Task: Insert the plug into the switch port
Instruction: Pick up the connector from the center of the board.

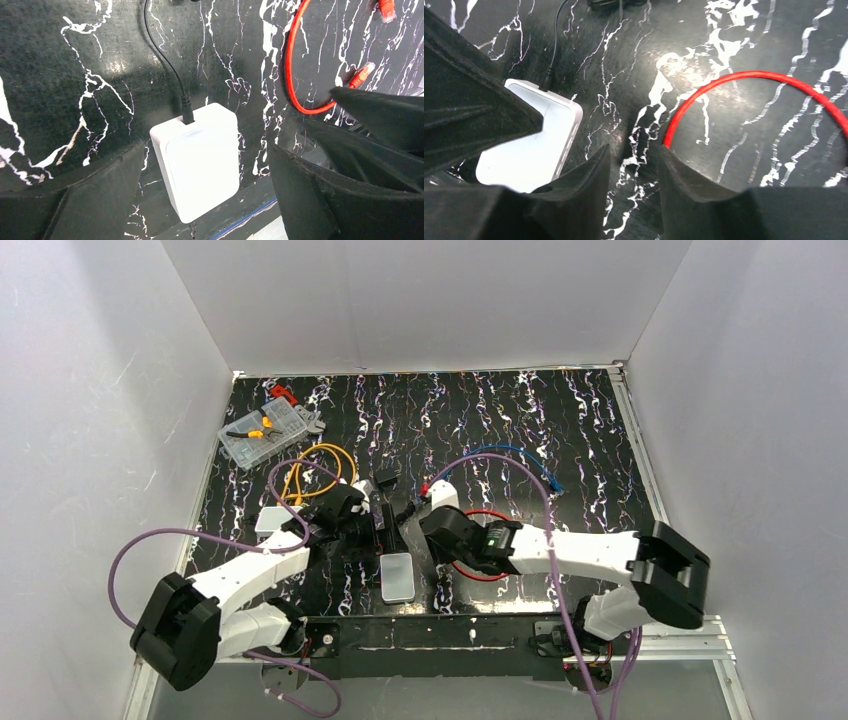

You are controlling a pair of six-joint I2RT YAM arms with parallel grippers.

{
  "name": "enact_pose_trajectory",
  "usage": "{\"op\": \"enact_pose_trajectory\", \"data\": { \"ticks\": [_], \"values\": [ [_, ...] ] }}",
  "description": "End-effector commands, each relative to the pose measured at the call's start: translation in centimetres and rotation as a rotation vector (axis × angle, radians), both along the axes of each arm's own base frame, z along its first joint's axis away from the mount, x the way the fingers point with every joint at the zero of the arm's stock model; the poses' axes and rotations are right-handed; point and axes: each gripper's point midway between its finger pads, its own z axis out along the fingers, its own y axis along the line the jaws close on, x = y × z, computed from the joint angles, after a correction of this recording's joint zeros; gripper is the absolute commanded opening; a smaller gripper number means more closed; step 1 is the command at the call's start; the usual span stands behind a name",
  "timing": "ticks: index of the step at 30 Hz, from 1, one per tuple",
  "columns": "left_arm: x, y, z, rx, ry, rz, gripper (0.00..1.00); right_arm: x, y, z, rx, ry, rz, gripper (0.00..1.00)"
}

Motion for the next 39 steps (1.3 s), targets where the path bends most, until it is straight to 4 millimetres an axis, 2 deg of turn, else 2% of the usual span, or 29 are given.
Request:
{"op": "enact_pose_trajectory", "data": {
  "ticks": [1, 5, 11, 15, 20, 28, 34, 39],
  "values": [
    [0.3, 0.4, 2.4, 0.007, -0.065, -0.018, 0.95, 0.8, -4.0, 1.4, -0.06, -0.066, -0.071, 0.5],
    [0.0, 0.9, 3.4, 0.011, -0.087, -0.022, 0.98, 1.1, -7.2, 1.2, -0.076, -0.046, -0.138, 0.57],
    [-0.4, 1.3, 4.3, 0.01, -0.108, -0.031, 0.98, 2.5, -11.4, 0.6, -0.076, -0.023, -0.294, 0.59],
    [-0.5, 1.5, 4.4, 0.016, -0.112, -0.032, 0.98, 4.1, -12.7, 1.1, -0.063, -0.026, -0.381, 0.6],
    [-0.7, 1.9, 4.3, 0.031, -0.11, -0.028, 0.98, 6.5, -10.8, 2.3, -0.055, -0.043, -0.316, 0.61],
    [-1.5, 0.8, 6.2, -0.071, -0.121, -0.05, 0.98, 10.9, -6.8, 3.8, -0.1, -0.274, -0.021, 0.67],
    [-1.8, 1.3, 7.0, -0.075, -0.147, -0.047, 0.98, 12.6, -3.8, 4.3, -0.134, -0.429, 0.27, 0.72],
    [-2.1, 1.4, 7.1, -0.081, -0.15, -0.047, 0.98, 12.0, -1.7, 2.3, -0.171, -0.425, 0.55, 0.72]
  ]
}}
